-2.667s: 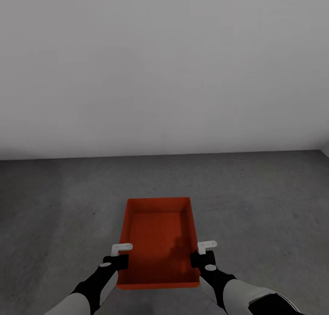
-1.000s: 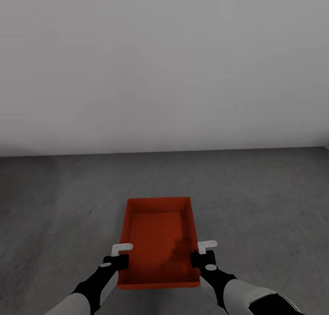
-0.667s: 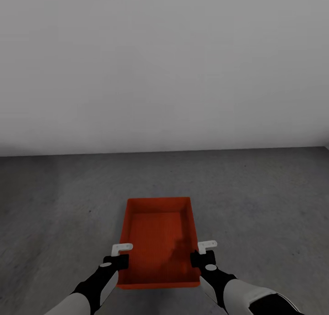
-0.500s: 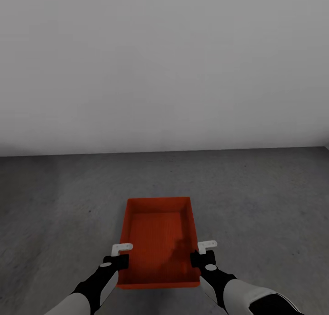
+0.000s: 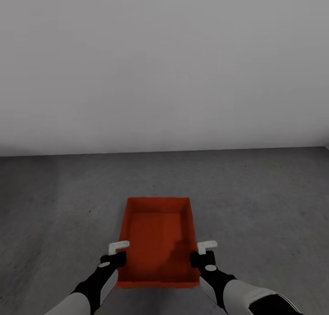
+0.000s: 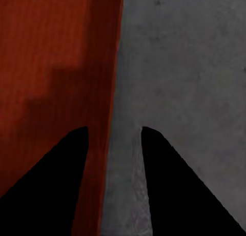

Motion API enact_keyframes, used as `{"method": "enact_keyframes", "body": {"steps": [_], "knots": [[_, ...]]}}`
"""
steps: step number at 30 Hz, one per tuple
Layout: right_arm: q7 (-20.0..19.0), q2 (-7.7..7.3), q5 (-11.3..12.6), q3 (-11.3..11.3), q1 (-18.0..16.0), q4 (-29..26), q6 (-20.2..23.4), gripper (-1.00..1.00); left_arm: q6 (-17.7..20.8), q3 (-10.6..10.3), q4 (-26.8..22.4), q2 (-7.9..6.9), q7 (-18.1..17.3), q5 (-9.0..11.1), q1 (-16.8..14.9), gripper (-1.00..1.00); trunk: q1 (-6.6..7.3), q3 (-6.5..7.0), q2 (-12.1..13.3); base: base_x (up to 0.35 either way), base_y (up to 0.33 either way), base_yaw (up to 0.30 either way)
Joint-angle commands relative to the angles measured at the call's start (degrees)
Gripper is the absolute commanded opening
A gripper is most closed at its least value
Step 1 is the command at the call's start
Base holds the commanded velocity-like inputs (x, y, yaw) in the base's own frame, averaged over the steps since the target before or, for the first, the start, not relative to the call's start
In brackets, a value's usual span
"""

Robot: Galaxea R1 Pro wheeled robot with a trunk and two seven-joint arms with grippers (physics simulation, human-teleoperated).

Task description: Move the two storage containers from the living room to the garage. In the garage, place one container on the floor and stack the other container on top of it (either order is fine).

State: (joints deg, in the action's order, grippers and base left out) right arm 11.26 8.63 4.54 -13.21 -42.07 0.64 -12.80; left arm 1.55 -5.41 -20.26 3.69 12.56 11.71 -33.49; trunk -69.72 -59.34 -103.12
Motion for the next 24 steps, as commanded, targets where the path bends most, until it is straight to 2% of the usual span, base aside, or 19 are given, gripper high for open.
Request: {"method": "enact_keyframes", "body": {"steps": [1, 24], "knots": [[0.43, 0.00, 1.09, 0.20, -0.05, 0.07, -0.32, 1.00, 0.35, -0.14, 0.15, -0.13, 1.41, 0.29, 0.00, 1.00, 0.01, -0.04, -0.02, 0.000, 0.000, 0.000], [0.43, -0.10, 1.03, 0.20, -0.03, 0.06, -0.12, 1.00, -0.06, 0.22, -0.31, -0.09, 1.41, 0.15, 0.00, 1.00, 0.01, -0.04, -0.02, 0.000, 0.000, 0.000]]}}
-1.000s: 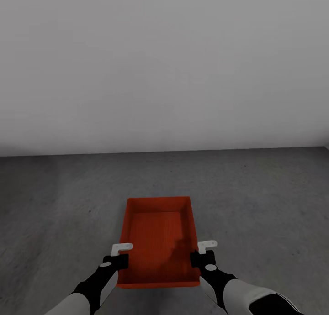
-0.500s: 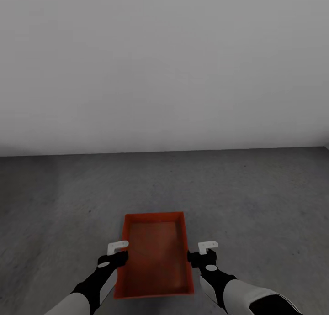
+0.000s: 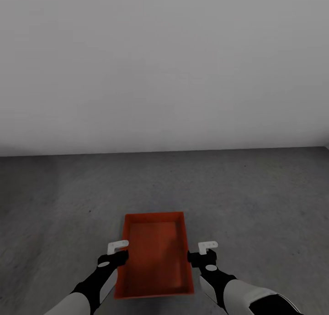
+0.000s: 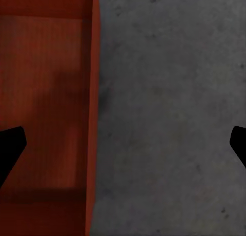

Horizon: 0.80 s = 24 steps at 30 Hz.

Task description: Move the two storage containers from the living room to the garage. In the garage, place one container on the floor and stack the other container on top of it (either order is fine).

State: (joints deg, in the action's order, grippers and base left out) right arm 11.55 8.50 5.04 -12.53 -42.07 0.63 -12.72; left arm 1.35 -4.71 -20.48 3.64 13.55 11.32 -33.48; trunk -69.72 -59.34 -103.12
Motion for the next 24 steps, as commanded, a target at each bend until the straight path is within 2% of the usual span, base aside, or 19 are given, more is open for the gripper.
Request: {"method": "enact_keyframes", "body": {"steps": [1, 7, 24], "knots": [[0.14, 0.02, 0.53, -0.48, -0.03, 0.08, -0.21, 1.00, 0.14, -0.49, -0.08, -0.04, 0.43, 0.54, -0.01, 1.00, 0.01, -0.04, -0.02, 0.000, 0.000, 0.000], [0.14, 0.05, 0.52, -0.48, -0.04, 0.09, -0.20, 1.00, 0.18, -0.49, -0.08, -0.04, 0.73, 0.56, -0.01, 1.00, 0.01, -0.04, -0.02, 0.000, 0.000, 0.000], [0.14, 0.09, 0.53, -0.48, -0.03, 0.07, -0.20, 1.00, 0.14, -0.46, -0.01, -0.04, 0.78, 0.63, -0.02, 1.00, 3.74, 3.02, 6.80, 0.000, 0.000, 0.000]]}}
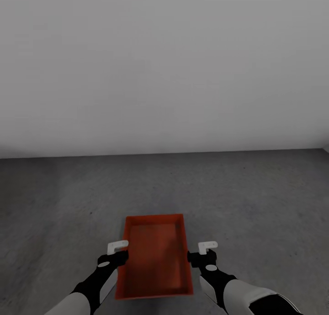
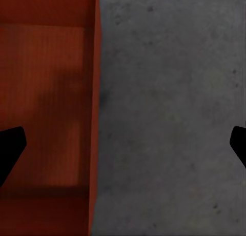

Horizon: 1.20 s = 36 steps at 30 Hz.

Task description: Move the two storage containers from the living room to the garage. In the garage, place one container on the floor and stack the other container on top of it (either order is fine).

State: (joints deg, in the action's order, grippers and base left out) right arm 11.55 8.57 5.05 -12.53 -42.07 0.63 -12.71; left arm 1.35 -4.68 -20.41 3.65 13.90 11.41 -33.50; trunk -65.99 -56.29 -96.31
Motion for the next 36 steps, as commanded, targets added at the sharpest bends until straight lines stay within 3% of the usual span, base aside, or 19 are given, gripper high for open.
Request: {"method": "enact_keyframes", "body": {"steps": [1, 23, 29, 31, 32, 36], "knots": [[0.14, 0.01, 0.54, -0.48, -0.05, 0.07, -0.19, 1.00, 0.14, -0.47, -0.08, -0.04, 0.42, 0.54, -0.02, 1.00, 0.23, 0.15, 0.40, 0.000, 0.000, 0.000], [-0.09, -0.57, 0.49, -0.56, -0.24, 0.44, 0.12, 1.00, 0.62, -0.65, 1.24, -0.77, 0.41, 0.84, 0.00, 1.00, 5.06, 4.10, 9.22, 0.000, 0.000, 0.000], [-0.15, -1.32, 0.49, -0.60, -0.14, 1.03, 0.27, 1.00, 0.41, -0.75, 7.97, -3.25, 0.35, 2.51, 0.01, 1.00, 6.38, 5.18, 11.63, 0.000, 0.000, 0.000], [-0.13, -1.53, 0.46, -0.66, -0.10, 1.12, 0.34, 1.00, 0.29, -0.76, 11.70, -3.83, 0.37, 4.03, 0.01, 1.00, 6.82, 5.54, 12.43, 0.000, 0.000, 0.000], [-0.13, -1.59, 0.42, -0.71, 0.19, 1.22, 0.73, 1.00, 0.20, -0.77, 16.01, -4.13, 0.34, 5.75, 0.01, 1.00, 7.04, 5.72, 12.83, 0.000, 0.000, 0.000], [-0.12, -1.62, 0.40, -0.74, 0.54, 1.24, 1.57, 1.00, 0.14, -0.86, 19.94, -4.93, 0.34, 7.66, 0.01, 1.00, 7.92, 6.43, 14.44, 0.000, 0.000, 0.000]]}}
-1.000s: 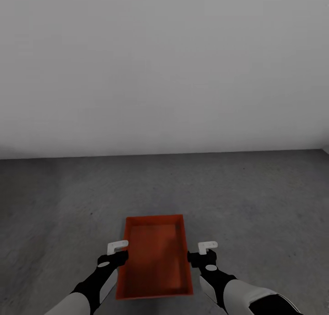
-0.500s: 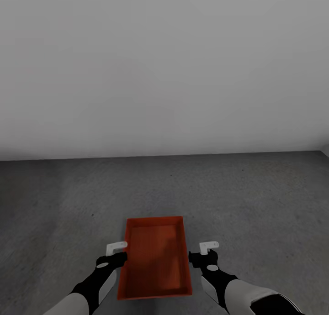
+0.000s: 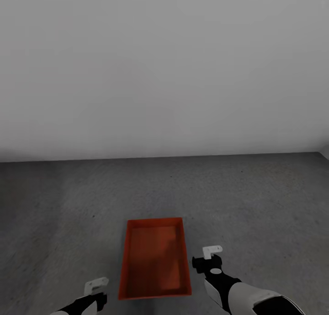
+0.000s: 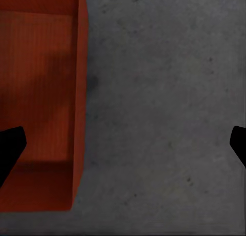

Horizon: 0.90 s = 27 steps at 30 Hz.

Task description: Move the two storage containers from the living room to the garage. In the garage, place one container on the floor and stack the other container on top of it (either order is fine).

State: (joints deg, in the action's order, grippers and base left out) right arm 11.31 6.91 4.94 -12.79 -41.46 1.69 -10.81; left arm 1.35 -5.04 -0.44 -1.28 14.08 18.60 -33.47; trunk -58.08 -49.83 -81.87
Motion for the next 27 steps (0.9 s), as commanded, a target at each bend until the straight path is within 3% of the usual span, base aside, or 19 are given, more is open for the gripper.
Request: {"method": "enact_keyframes", "body": {"steps": [1, 24, 27], "knots": [[0.11, 0.06, 0.51, -0.48, -0.05, 0.17, -0.30, 1.00, 0.14, -0.50, 0.19, -0.11, 0.20, 0.60, -0.02, 1.00, 0.23, 0.15, 0.40, 0.000, 0.000, 0.000], [0.03, 0.28, 0.51, -0.56, -0.02, 0.15, -0.27, 1.00, 0.36, -0.50, 0.45, -0.87, 0.25, 0.73, 0.16, 1.00, 5.28, 4.28, 9.62, 0.000, 0.000, 0.000], [-0.02, -1.45, 0.18, -0.62, 2.37, 0.22, 0.51, 1.00, 0.43, -0.50, 0.44, -0.89, 0.25, 0.73, 0.16, 1.00, 5.94, 4.82, 10.82, 0.000, 0.000, 0.000]]}}
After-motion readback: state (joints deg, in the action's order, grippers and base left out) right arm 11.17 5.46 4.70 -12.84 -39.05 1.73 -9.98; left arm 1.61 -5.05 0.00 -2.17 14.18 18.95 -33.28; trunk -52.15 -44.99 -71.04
